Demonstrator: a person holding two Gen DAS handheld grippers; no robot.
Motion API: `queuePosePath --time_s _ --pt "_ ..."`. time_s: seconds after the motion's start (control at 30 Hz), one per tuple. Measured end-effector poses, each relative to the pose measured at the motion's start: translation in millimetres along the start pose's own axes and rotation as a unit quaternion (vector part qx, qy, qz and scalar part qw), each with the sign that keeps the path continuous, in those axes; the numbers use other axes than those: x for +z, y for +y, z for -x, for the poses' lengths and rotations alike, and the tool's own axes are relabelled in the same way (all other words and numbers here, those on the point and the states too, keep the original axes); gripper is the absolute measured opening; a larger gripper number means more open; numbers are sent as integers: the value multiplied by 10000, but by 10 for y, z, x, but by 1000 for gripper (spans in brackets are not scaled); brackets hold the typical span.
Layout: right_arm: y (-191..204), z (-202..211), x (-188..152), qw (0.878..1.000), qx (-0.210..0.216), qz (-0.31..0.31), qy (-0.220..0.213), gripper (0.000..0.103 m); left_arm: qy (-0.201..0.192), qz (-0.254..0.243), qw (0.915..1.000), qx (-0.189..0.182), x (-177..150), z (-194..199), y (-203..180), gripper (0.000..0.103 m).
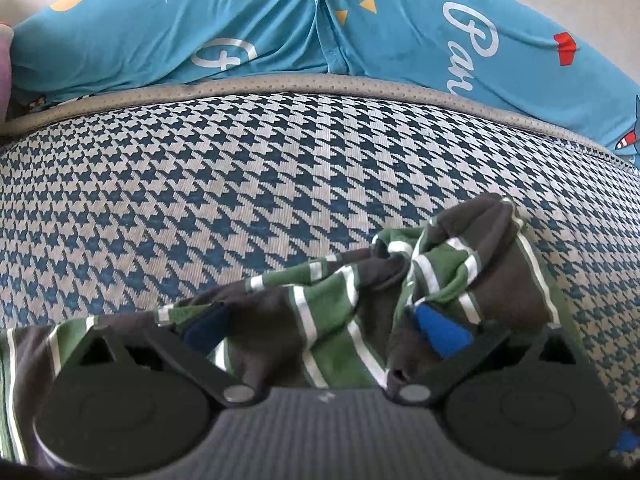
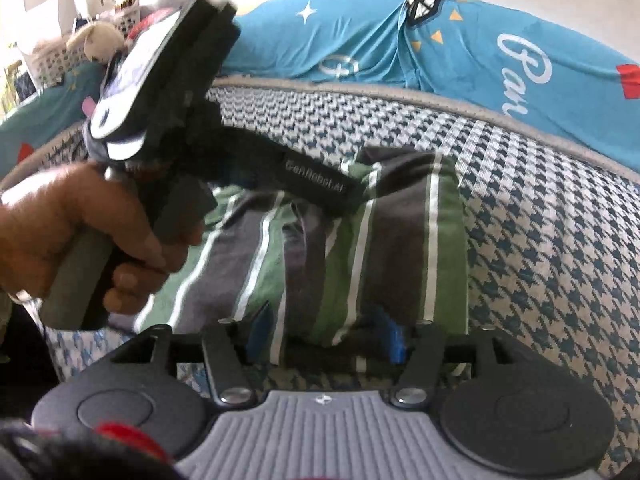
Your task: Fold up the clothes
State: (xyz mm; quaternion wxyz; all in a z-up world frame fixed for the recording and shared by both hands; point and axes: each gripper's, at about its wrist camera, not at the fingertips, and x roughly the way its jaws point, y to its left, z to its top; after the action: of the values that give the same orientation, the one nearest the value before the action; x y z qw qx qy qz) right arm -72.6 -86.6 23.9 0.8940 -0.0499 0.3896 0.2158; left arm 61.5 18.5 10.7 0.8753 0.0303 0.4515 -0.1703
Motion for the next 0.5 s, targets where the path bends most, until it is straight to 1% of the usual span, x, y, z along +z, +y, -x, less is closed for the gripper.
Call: queuePosePath --time_s 0.1,0.23,0.4,0.5 --pt "-45 130 39 9996 -17 -46 -268 57 29 67 10000 -37 10 33 14 103" --pt "-95 210 76 9980 -314 -164 -524 57 -2 32 10000 -13 10 90 13 103" --pt "-113 195 79 9954 -715 -369 -525 57 -46 -51 10000 50 -10 172 10 103" --pt "-177 154 88 9949 -773 -444 -464 57 -63 -72 9999 80 -29 234 21 103"
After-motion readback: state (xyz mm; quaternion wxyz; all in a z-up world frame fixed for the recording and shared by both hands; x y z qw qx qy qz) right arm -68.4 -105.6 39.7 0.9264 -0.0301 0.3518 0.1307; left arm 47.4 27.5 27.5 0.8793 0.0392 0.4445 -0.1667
